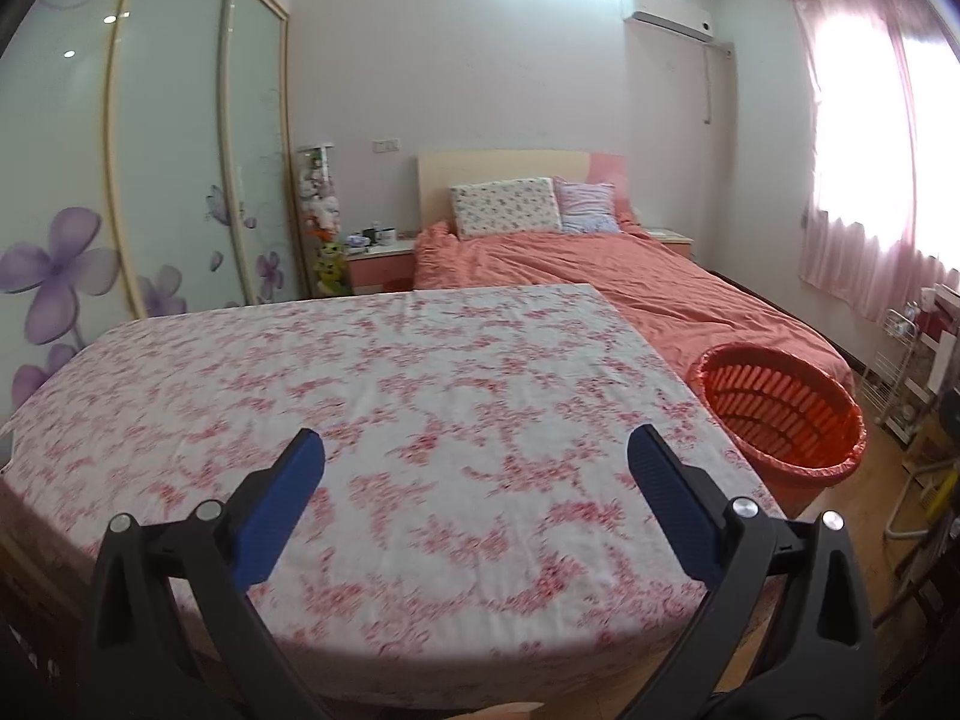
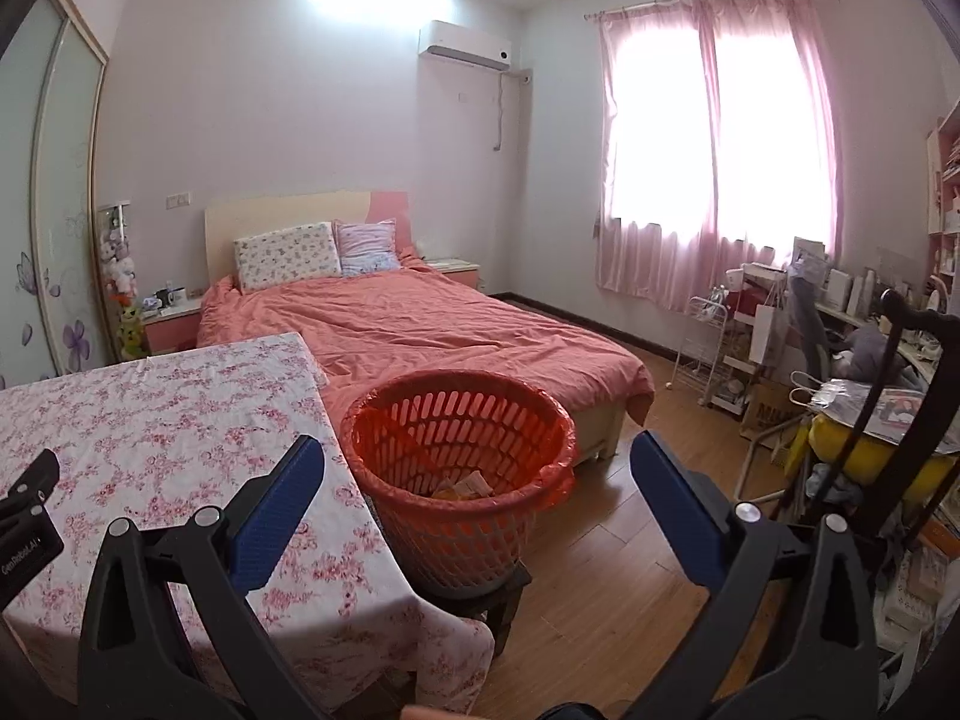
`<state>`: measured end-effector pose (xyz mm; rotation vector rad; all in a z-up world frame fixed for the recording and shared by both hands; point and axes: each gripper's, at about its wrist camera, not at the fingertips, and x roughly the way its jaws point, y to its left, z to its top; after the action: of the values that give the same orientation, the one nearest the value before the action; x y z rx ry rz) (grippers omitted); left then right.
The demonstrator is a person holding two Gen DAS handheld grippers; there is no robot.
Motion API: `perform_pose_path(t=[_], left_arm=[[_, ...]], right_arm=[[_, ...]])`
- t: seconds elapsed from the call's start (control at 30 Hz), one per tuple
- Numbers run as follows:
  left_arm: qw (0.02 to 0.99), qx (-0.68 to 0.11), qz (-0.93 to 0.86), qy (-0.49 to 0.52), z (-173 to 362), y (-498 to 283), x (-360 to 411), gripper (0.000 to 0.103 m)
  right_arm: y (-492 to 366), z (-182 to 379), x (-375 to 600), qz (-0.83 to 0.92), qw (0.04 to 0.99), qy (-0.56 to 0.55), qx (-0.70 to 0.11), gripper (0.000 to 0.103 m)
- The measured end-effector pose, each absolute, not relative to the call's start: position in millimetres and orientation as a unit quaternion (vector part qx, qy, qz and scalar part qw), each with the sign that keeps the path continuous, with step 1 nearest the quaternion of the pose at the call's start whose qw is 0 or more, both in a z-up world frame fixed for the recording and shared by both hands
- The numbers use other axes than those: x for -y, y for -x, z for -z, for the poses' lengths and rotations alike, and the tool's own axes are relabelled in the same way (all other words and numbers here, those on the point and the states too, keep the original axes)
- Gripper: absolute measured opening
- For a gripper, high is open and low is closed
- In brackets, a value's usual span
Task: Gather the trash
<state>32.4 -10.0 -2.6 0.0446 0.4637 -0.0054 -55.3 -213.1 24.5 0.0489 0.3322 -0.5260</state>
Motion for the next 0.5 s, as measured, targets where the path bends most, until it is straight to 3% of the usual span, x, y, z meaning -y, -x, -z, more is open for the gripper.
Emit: perform_pose_path(t=[0.5], left_arm=[[0.968,-0.250,-0.006,-0.006,7,-15,2,0.099]], right_arm=[[58,-11,198,0.220,0.946,-0.057,-0.231,0.101]])
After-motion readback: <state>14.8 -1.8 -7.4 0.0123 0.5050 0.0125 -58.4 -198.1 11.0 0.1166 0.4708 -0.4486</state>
